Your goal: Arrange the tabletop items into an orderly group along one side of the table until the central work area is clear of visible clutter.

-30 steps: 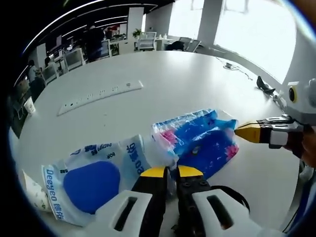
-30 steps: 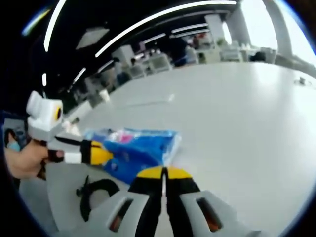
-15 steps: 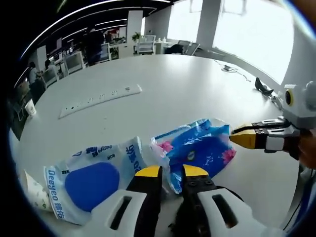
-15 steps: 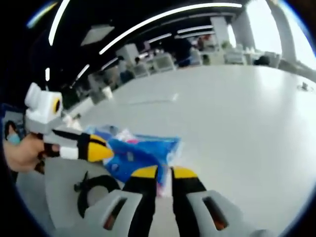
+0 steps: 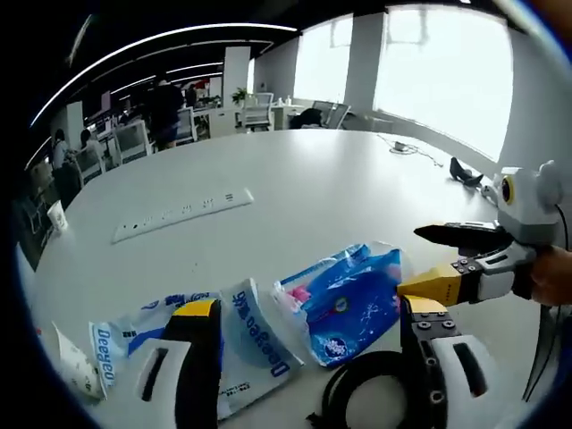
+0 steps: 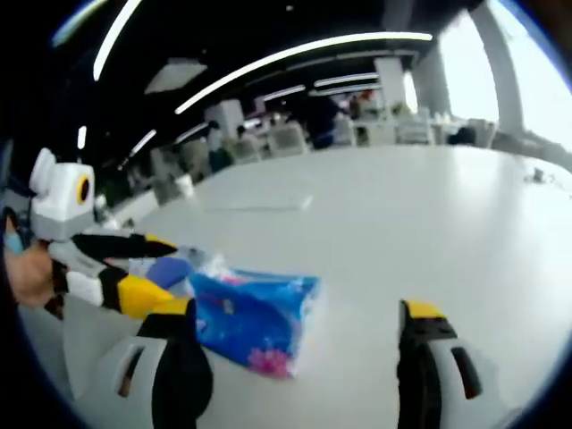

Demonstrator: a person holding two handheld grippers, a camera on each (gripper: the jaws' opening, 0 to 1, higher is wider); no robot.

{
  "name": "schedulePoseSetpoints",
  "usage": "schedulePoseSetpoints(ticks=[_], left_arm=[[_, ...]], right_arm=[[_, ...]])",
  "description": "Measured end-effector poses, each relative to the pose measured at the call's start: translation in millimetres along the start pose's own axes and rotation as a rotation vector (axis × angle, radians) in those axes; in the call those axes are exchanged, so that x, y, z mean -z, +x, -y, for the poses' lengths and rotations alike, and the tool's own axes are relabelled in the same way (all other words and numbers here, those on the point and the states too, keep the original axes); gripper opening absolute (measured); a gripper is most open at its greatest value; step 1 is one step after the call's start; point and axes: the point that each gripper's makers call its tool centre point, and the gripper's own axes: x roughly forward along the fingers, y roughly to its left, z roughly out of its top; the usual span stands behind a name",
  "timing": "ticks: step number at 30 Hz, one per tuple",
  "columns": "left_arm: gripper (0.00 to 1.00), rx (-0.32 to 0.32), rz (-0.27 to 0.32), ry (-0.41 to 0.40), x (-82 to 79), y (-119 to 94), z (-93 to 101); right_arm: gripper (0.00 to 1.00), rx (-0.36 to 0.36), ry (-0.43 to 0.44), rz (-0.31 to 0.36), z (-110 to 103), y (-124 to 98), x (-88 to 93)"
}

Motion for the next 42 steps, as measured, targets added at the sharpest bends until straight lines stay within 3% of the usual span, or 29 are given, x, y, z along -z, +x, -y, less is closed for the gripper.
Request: schedulePoseSetpoints(ticks=[2,5,11,18,35,42], left_arm=[[0.98,0.009,0.012,-0.012,-1.2,-2,1.0],[0.99,0.029,0.009,-0.04,-0.1,-3,3.4],[0.99,0.017,-0.012,0.088,-0.2,-16,5.5],[0.99,0.035,0.036,0.069,-4.6,-48,-3.3],[0.99,-0.048,0.074,0.049,35.3,-158,-69.9],[0.99,-0.081,0.076,-0.013,58.9,-196,-99.4]], right_arm=[[0.96,0.003,-0.002,0.004,1,-2,-0.7],[0.98,-0.002,0.004,0.011,2,-6,-1.8],[0.99,-0.003,-0.001,0.009,3,-10,-1.0],[0.99,-0.018,-0.004,0.019,-10,-24,-4.2],[1.0,-0.049,-0.031,0.059,-65,-48,-9.9],[0.98,-0.041,-0.034,0.073,-81,-64,-11.8]])
